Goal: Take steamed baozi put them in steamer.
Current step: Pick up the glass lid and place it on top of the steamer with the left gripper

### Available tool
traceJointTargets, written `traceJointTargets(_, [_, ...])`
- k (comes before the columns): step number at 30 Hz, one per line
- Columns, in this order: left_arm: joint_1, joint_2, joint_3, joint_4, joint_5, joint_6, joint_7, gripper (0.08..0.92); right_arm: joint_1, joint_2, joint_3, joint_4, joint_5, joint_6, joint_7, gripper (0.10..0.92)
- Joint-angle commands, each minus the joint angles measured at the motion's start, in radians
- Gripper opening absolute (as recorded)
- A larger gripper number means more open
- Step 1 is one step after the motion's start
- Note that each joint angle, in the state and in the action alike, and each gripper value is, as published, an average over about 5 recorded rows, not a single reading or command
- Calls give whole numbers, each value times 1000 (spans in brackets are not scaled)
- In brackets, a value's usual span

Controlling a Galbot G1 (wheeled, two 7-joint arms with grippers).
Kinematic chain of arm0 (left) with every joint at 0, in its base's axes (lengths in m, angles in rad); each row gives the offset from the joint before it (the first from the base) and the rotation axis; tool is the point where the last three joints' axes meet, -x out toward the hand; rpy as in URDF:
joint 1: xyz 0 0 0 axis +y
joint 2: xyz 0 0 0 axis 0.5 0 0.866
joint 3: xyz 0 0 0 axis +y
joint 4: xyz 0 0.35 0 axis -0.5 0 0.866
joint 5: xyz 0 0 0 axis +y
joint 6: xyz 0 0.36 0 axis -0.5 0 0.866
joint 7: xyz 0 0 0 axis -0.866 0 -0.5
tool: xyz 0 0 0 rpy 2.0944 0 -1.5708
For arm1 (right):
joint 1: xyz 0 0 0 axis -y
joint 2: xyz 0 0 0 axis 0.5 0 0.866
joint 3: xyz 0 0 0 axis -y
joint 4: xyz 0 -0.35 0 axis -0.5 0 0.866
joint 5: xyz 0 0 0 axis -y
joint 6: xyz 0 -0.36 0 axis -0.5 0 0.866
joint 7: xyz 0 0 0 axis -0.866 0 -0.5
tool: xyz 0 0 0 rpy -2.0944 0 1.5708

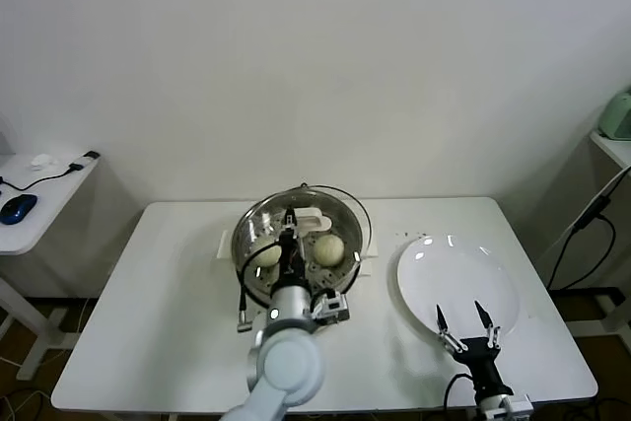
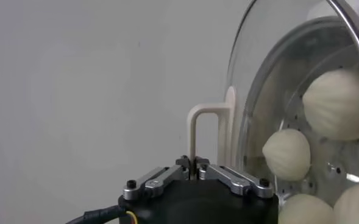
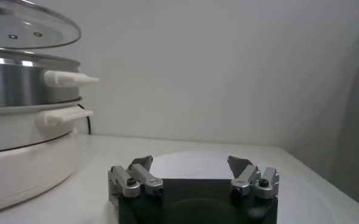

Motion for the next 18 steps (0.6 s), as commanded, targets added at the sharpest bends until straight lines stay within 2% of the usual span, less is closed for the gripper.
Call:
traceJointTargets(1, [-12, -40, 42, 33, 27, 11, 13, 138, 2, 3, -1, -5, -1, 13, 3, 823])
traceJointTargets(8, [-36, -51, 29, 79, 46, 22, 10, 138, 2, 7, -2, -6, -5, 24, 5, 823])
traceJointTargets(18, [-27, -21, -11, 101, 75, 19, 9, 138, -2, 10, -3, -6, -20, 43, 2, 823])
